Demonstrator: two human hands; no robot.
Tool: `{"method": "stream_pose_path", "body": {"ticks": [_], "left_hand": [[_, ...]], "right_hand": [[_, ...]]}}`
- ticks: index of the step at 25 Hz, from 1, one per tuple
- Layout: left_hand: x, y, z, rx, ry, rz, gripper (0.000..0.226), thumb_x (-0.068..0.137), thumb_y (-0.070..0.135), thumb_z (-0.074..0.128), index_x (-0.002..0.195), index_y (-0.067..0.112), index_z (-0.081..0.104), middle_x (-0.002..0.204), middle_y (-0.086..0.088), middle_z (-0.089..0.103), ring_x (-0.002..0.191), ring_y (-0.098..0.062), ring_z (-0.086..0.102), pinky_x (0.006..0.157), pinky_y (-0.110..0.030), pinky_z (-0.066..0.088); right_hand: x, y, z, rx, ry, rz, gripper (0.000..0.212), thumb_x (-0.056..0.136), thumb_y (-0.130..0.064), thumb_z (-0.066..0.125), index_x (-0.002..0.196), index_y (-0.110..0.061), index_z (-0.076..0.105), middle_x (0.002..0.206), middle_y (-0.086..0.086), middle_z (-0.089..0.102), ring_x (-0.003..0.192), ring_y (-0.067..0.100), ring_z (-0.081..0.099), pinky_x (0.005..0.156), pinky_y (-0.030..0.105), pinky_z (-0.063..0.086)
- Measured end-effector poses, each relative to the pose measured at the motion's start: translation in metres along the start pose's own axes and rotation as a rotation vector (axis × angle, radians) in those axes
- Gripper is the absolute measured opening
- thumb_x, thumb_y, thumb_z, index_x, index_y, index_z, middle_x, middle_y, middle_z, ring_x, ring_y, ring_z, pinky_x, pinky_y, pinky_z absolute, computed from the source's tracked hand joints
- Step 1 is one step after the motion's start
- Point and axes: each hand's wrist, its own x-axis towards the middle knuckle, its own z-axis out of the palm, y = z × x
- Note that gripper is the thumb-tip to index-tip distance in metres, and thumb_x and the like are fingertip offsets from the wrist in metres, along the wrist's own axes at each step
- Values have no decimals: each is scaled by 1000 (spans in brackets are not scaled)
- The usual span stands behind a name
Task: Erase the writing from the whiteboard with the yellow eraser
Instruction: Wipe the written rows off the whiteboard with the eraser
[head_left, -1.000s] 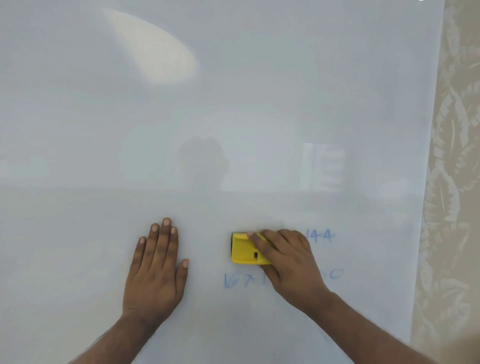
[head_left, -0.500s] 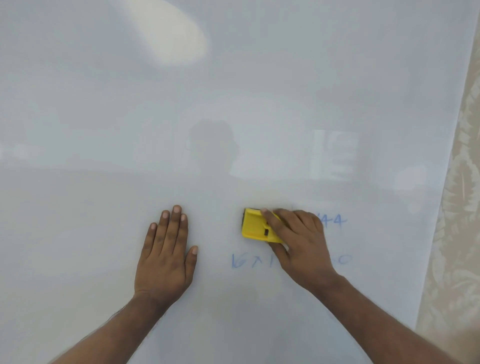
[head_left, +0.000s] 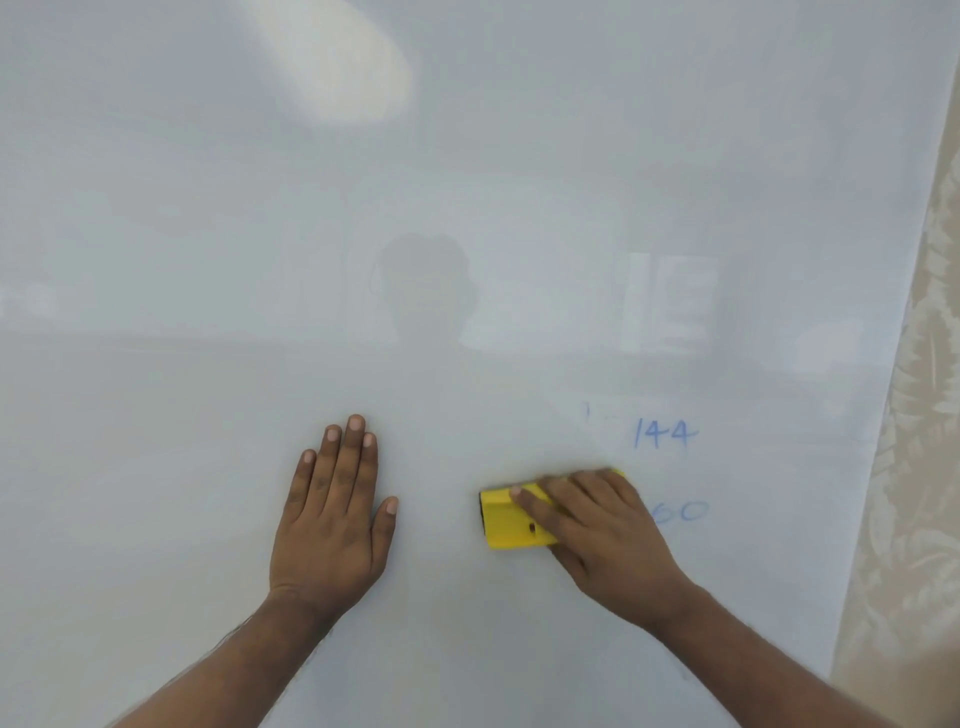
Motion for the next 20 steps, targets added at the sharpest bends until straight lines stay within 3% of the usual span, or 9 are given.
{"method": "stream_pose_path", "body": {"ticks": [5,12,20], "left_hand": [[0,3,-3,-4,3,-7,67,99,34,33,156,-1,21,165,-16,19,158,-23,1,128,-42,5],[8,7,-7,-28,13,15,67,100,31,33,157,-1,19,167,-16,15,158,-26,6,128,-42,5],[71,35,-14,-81,115,-7,62,102,25,33,158,1,20,167,-14,15,156,-28,12,128,-42,8]], "right_hand": [[28,-12,0,115,103,219,61,84,-20,68,141,-23,47,121,1,60,98,27,52,88,38,36],[-13,3,-4,-13,-35,-64,56,84,-18,65,138,-24,51,121,0,63,95,26,59,87,39,45],[42,75,-42,43,117,218,48,95,-31,58,141,-20,49,124,3,62,103,32,58,89,45,43]]}}
